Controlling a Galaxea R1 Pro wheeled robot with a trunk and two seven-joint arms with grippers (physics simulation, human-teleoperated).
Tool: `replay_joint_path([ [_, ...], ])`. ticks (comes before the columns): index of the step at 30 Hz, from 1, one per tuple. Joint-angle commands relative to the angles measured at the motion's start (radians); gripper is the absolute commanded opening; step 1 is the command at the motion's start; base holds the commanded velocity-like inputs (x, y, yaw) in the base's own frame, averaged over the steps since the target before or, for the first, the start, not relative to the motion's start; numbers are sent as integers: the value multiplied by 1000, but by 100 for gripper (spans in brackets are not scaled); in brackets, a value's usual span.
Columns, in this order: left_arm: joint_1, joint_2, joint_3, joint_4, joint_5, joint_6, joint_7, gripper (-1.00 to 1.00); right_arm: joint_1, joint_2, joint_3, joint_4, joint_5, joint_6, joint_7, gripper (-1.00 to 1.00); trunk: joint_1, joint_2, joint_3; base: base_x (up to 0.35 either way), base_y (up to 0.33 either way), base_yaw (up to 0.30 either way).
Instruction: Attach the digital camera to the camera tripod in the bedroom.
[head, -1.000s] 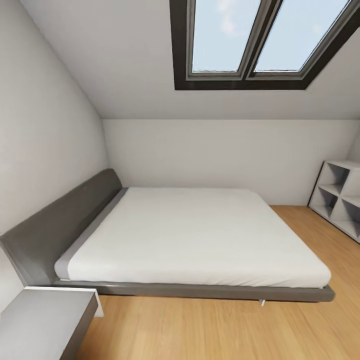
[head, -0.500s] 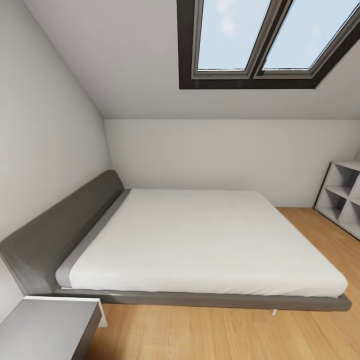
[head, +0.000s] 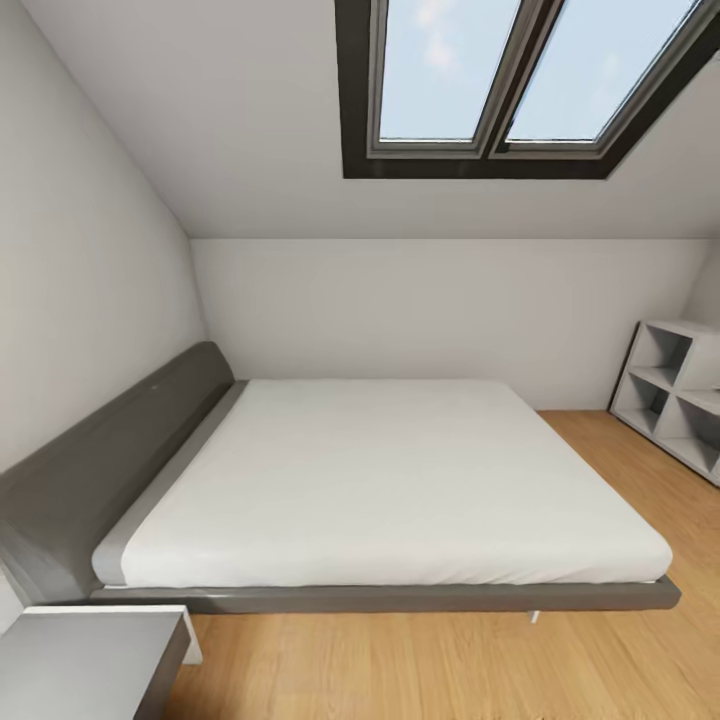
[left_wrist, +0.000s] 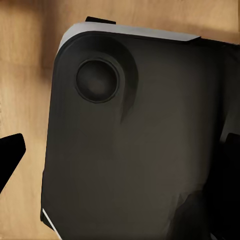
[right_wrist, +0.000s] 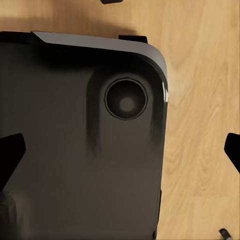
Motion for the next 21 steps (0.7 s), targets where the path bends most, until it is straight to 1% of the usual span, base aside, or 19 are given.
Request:
replay_joint_path([
  [1, 0, 0, 3, -1, 7, -2, 0, 100, 0, 0, -1, 1, 4, -3, 0, 100, 0, 0, -1, 1, 0, -223],
  [21, 0, 0, 3, -1, 7, -2, 0, 100, -1, 2, 1, 1, 8, -4, 1, 100, 0, 0, -1, 0, 0, -239],
])
